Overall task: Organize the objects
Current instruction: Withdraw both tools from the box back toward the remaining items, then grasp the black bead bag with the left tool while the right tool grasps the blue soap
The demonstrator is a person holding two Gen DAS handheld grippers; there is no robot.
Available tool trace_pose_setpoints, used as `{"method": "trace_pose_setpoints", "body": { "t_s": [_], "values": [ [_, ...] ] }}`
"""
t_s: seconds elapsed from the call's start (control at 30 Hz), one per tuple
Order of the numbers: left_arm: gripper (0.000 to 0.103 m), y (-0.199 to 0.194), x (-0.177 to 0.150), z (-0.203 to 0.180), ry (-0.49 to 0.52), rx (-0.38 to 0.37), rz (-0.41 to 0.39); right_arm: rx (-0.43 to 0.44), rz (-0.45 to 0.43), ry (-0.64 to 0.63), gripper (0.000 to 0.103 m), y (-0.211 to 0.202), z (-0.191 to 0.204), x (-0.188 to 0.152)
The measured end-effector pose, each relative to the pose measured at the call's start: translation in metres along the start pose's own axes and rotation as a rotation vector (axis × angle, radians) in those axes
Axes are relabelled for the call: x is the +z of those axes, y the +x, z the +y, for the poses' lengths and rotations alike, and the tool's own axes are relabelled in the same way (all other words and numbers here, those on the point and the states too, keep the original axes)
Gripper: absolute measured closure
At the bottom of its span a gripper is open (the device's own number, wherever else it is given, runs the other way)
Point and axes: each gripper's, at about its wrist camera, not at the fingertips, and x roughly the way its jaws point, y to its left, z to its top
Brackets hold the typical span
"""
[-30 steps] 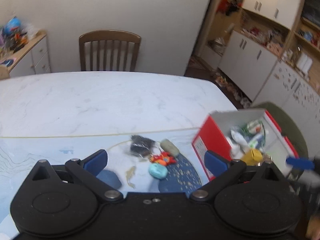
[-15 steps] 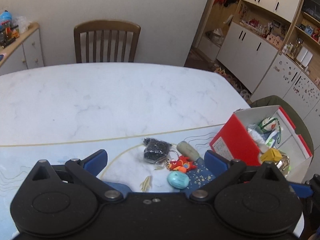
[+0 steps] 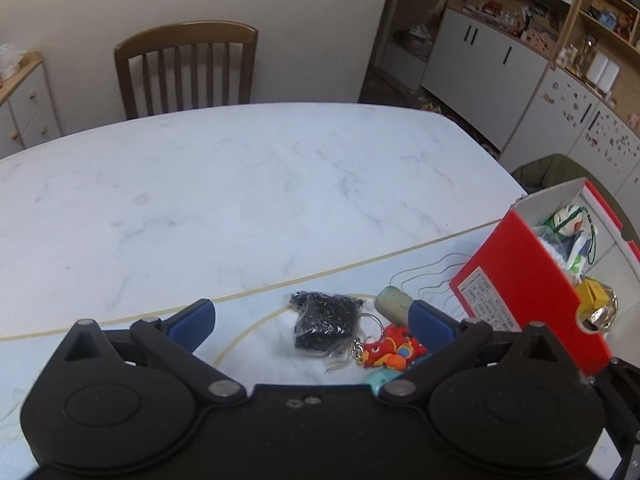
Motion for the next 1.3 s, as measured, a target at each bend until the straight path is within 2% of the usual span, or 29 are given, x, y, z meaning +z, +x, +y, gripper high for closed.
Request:
{"method": "trace_pose_setpoints", "body": {
  "t_s": [0.17, 0.33, 0.4, 0.57, 0.73, 1.0, 1.2, 1.3],
  "values": [
    [0.001, 0.020, -0.002, -0.003, 0.044, -0.020, 0.029, 0.002, 0.011, 0.006, 0.004, 0.022, 0.001, 0.003],
    [0.004, 0.037, -0.004, -0.004, 0.065, -0.018, 0.049, -0.001, 0.034, 0.014, 0.009, 0.038, -0.002, 0.006],
    [0.006, 0.041, -0.005, -0.003, 0.063, -0.026, 0.053, -0.005, 0.039, 0.016, 0.015, 0.042, -0.003, 0.006],
    [0.020, 0.048, -0.005, 0.001, 0.062, -0.023, 0.055, -0.009, 0.054, 0.024, 0.027, 0.052, -0.004, 0.009],
    [0.026, 0.052, -0.007, 0.000, 0.081, -0.037, 0.051, -0.013, 0.067, 0.030, 0.039, 0.059, -0.005, 0.009],
    [0.045, 0.055, -0.007, 0.003, 0.085, -0.042, 0.042, -0.004, 0.088, 0.030, 0.059, 0.072, -0.006, 0.013],
    [0.049, 0.053, -0.007, 0.007, 0.071, -0.050, 0.034, -0.014, 0.087, 0.032, 0.067, 0.075, -0.005, 0.015],
    [0.056, 0.052, -0.008, 0.008, 0.075, -0.057, 0.032, -0.016, 0.084, 0.024, 0.068, 0.075, -0.003, 0.015]
  ]
}}
